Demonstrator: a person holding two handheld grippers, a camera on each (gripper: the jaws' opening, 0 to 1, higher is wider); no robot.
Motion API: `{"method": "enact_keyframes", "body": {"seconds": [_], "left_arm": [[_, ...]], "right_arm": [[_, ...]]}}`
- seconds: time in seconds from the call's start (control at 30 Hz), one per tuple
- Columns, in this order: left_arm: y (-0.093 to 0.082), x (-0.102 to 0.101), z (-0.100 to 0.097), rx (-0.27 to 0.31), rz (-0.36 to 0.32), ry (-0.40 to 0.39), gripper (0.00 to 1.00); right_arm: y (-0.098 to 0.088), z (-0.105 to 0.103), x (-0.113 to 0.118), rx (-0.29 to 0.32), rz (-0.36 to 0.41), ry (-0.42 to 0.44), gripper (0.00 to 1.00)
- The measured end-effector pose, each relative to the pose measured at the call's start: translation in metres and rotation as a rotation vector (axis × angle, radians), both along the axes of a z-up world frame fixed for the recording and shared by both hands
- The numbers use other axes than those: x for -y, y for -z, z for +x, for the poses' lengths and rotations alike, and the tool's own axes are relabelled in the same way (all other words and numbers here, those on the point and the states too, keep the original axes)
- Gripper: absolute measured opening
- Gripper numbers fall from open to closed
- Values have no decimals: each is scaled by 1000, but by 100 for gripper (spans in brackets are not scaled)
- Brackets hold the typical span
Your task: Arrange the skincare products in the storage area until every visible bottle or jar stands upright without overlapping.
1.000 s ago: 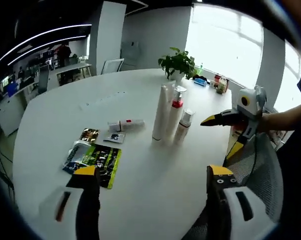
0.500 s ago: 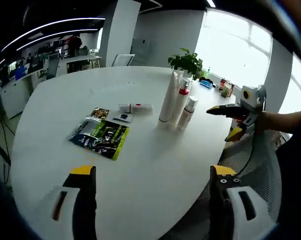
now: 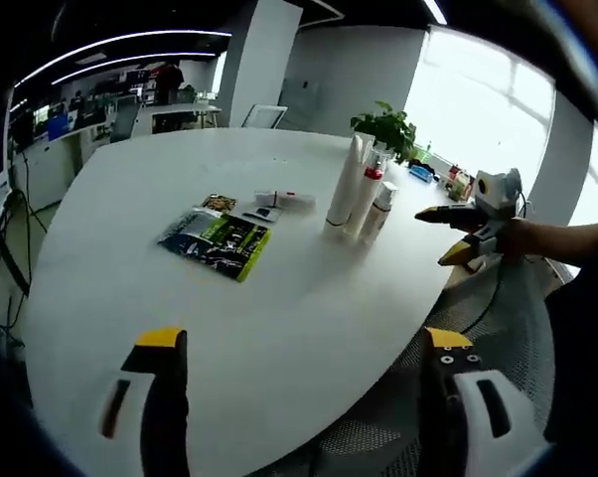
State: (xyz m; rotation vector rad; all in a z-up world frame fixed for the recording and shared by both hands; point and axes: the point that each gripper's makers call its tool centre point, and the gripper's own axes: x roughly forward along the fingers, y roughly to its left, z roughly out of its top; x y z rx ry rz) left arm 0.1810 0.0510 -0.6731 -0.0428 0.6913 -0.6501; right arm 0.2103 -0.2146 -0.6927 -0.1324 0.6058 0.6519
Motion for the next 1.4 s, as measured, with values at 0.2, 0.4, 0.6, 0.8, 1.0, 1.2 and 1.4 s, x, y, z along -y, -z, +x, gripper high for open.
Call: {"method": "enact_keyframes", "body": {"seconds": [0.2,0.4,0.6,0.8,1.0,1.2,1.4], "left_arm": [[-6,7,7,13,-9,-11,93],[-6,19,11,15,-2,2,93],[-4,24,14,8,9,12,92],[-4,22,17,12,26,10,91],[-3,23,30,4,65,50,90],[-11,36,57,22,104,130,87],[-13,48,83,34,165,232,85]], "right_arm": [[3,-6,-3,-43,1,-16,95],[4,-6,-3,-53,19,-13,94],[3,-7,-5,-58,30,-16,93],[4,-9,-8,-72,48,-33,92],[4,-12,-11,-86,42,-42,90],[4,-12,-11,-88,55,-43,90],[2,-11,-11,-83,66,-36,89]]}}
